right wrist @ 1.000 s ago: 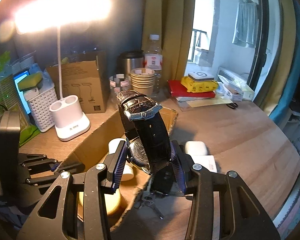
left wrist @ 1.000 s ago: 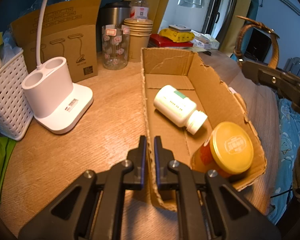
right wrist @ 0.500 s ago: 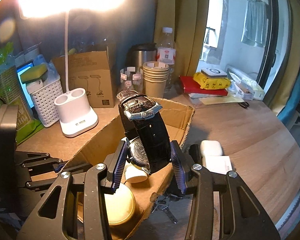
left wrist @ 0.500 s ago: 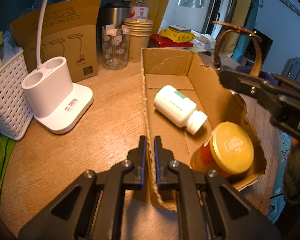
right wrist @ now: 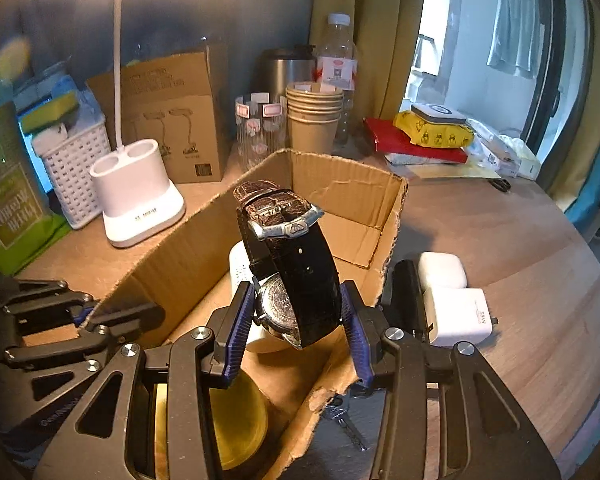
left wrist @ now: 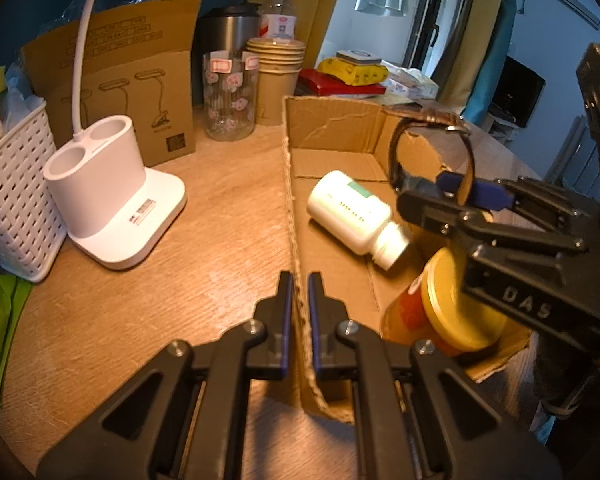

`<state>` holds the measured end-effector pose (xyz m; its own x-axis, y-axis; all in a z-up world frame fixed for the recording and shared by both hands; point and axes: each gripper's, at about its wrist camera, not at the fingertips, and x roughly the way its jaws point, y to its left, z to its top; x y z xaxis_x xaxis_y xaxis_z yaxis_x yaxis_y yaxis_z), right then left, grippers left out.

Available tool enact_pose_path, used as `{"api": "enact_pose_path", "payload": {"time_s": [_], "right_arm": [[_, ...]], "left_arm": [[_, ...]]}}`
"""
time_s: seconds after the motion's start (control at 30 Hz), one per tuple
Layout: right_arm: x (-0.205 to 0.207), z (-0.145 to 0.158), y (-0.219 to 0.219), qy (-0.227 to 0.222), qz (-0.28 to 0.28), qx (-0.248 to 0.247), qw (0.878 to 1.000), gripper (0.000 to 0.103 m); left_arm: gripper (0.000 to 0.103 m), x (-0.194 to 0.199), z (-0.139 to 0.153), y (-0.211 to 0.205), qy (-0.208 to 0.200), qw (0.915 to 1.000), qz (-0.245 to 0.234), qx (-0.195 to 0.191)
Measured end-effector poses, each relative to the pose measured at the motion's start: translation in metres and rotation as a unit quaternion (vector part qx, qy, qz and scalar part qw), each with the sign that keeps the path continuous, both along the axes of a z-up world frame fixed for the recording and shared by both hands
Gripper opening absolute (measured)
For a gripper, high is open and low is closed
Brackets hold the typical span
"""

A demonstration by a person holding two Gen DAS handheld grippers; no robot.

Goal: Organize rigid objects
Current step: 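Lower the wristwatch into the box and open the right gripper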

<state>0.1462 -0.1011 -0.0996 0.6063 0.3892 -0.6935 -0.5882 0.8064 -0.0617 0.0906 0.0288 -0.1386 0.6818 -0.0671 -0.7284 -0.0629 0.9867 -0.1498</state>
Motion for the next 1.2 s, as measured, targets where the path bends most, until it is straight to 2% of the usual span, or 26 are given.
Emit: {"api": "enact_pose_path", "payload": {"time_s": [0.17, 0.4, 1.2], "right_arm": [[-0.002, -0.003, 0.005, -0.010, -0.001, -0.021, 1.000, 0.046], [-0.001, -0.003, 0.005, -0.005, -0.004, -0.023, 1.000, 0.046], [-0.014, 0.017, -0.014, -0.006, -0.018, 0.012, 1.000, 0.048]], "left_arm": [[0.007, 0.000, 0.000, 0.000, 0.000, 1.0000, 0.000, 0.000], [0.007, 0.000, 0.000, 0.000, 0.000, 1.0000, 0.000, 0.000], [0.007, 0.000, -0.001, -0.002, 0.000, 1.0000, 0.000, -0.001]]}}
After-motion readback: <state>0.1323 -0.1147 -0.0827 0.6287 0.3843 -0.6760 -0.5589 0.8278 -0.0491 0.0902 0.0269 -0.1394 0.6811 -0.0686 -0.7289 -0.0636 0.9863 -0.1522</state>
